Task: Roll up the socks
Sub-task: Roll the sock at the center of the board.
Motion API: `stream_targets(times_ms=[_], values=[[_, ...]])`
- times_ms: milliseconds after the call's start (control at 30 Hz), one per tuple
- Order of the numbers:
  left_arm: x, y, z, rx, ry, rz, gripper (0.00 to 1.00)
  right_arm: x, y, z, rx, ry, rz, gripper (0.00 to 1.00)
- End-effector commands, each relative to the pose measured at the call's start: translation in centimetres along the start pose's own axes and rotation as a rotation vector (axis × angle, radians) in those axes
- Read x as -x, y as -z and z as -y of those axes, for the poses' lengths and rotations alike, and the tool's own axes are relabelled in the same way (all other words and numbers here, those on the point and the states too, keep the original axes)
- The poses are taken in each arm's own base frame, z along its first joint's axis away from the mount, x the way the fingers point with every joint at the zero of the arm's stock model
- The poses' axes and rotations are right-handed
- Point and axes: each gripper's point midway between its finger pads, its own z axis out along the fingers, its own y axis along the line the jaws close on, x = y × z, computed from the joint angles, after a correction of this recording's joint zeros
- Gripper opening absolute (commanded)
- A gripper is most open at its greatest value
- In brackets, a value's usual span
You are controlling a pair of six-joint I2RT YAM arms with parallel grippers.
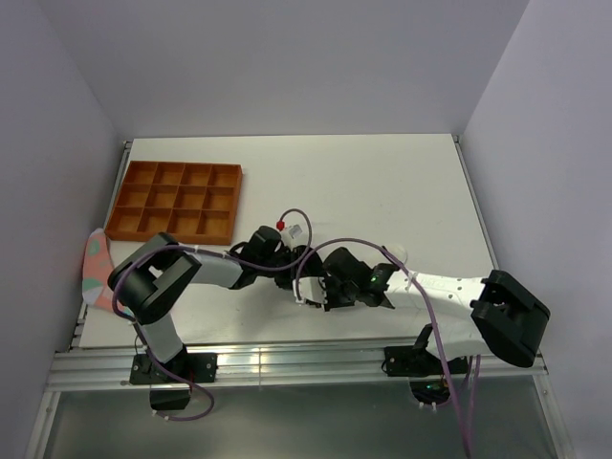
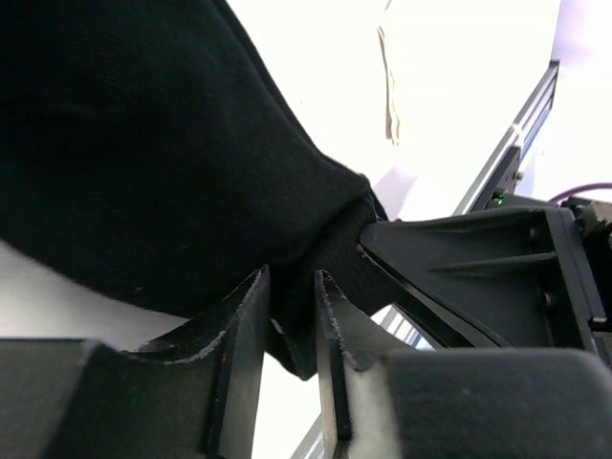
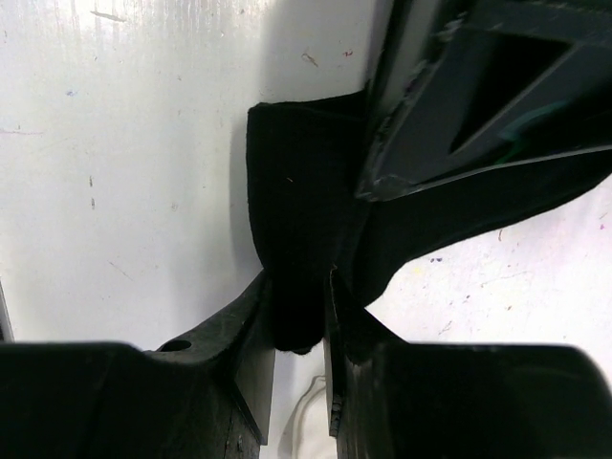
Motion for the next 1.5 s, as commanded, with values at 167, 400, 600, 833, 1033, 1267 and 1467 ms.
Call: stream_targets(times_ms=[167, 400, 600, 833, 1033, 1267, 1467], values=[[4.3, 1.8, -3.9, 0.130, 0.027, 0.147, 0.34, -1.1, 0.4, -2.2, 0.123, -0.098, -0.097, 0.10], [4.8, 1.6, -5.7, 0.212, 0.035, 0.144, 0.34, -0.9, 0.4, -1.9, 0.128, -0.104, -0.108, 0.10], [6.1, 0.2, -6.6, 0.269, 0.055, 0.126, 0.29, 0.1, 0.6, -1.9, 0.155, -0.106, -0.085, 0.09], [7.4, -0.3, -5.1, 0.208, 0.030, 0.143, 0.25, 1.4, 0.7, -1.2, 0.188, -0.124, -0.061, 0.09], [7.7, 1.2, -3.0, 0.129, -0.047, 0.192, 0.29, 1.7, 0.5, 0.4, 0.275, -0.249, -0.060, 0.08], [8.0, 2.2, -1.4, 0.014, -0.077, 0.262, 0.33, 1.5, 1.0, 1.7, 0.369, -0.383, -0.068, 0.07], [8.0, 2.9, -0.5, -0.052, -0.127, 0.320, 0.40, 0.9, 0.5, 1.2, 0.468, -0.450, -0.108, 0.06]])
